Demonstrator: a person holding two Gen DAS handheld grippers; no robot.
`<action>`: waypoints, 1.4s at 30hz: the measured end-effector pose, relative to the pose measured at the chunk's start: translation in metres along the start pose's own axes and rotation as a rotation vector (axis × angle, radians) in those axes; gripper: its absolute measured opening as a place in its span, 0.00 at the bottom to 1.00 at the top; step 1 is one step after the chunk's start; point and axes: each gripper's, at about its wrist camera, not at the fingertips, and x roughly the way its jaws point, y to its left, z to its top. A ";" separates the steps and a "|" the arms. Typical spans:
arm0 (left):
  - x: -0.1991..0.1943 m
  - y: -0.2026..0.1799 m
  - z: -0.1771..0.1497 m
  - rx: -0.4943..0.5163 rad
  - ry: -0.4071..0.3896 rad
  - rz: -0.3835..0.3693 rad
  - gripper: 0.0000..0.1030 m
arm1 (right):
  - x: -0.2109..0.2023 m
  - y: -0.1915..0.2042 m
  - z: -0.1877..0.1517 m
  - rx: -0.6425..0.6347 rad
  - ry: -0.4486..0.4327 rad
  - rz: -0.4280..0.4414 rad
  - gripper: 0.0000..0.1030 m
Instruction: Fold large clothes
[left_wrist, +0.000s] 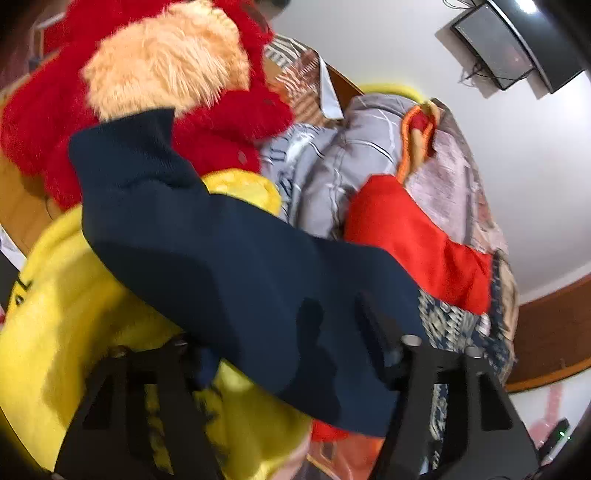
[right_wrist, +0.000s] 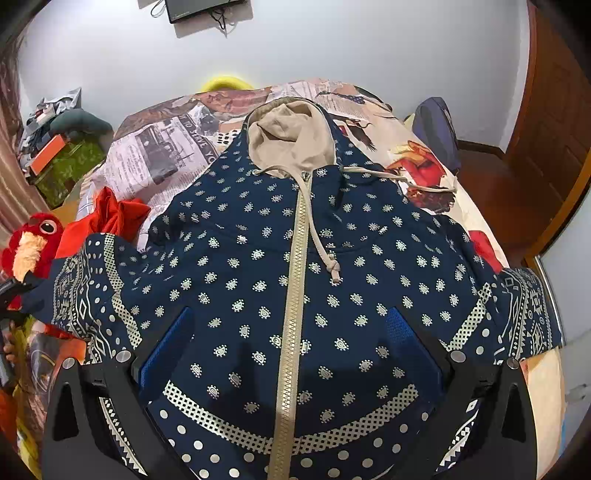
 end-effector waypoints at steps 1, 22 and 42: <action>0.001 -0.001 0.001 0.007 -0.011 0.018 0.42 | 0.000 -0.001 0.000 0.001 0.003 -0.003 1.00; -0.119 -0.291 -0.021 0.574 -0.250 -0.188 0.03 | -0.062 -0.025 0.006 -0.085 -0.125 -0.042 1.00; 0.039 -0.441 -0.257 0.974 0.239 -0.209 0.03 | -0.065 -0.093 -0.027 -0.037 -0.073 -0.088 1.00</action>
